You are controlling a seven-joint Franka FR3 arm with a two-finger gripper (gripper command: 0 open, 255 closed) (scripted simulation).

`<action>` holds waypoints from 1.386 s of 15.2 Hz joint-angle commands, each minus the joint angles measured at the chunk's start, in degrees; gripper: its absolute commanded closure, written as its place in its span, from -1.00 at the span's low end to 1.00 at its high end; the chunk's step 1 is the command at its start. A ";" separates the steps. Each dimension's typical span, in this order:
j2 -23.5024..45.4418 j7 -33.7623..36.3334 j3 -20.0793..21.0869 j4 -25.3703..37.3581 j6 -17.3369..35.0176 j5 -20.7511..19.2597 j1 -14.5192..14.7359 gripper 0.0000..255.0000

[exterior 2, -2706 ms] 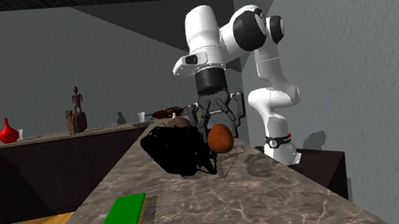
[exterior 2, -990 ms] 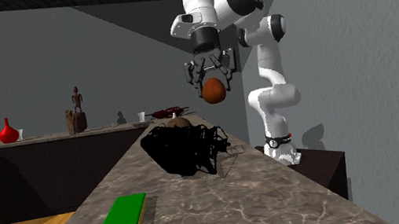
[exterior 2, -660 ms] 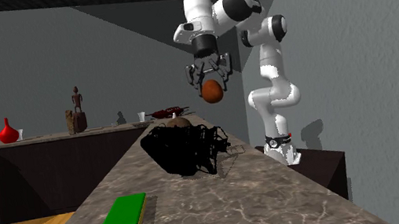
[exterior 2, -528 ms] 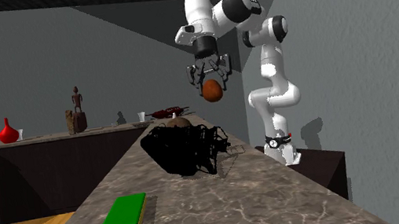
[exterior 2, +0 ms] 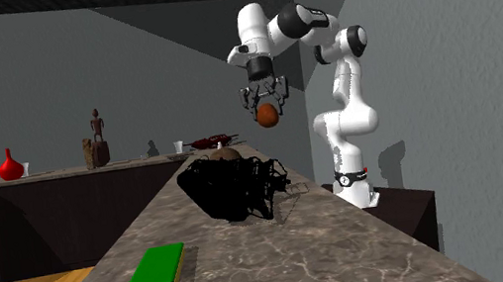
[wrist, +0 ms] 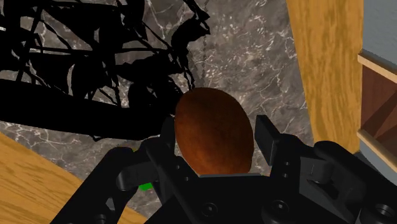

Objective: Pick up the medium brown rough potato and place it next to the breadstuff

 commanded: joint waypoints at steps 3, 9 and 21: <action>-6.08 -3.34 -2.67 -4.43 -2.28 -1.90 -2.22 1.00; -14.42 -8.69 -7.27 -8.94 -7.03 -5.75 -6.26 1.00; -23.82 -18.93 -16.50 -13.23 -13.42 -13.75 -13.48 1.00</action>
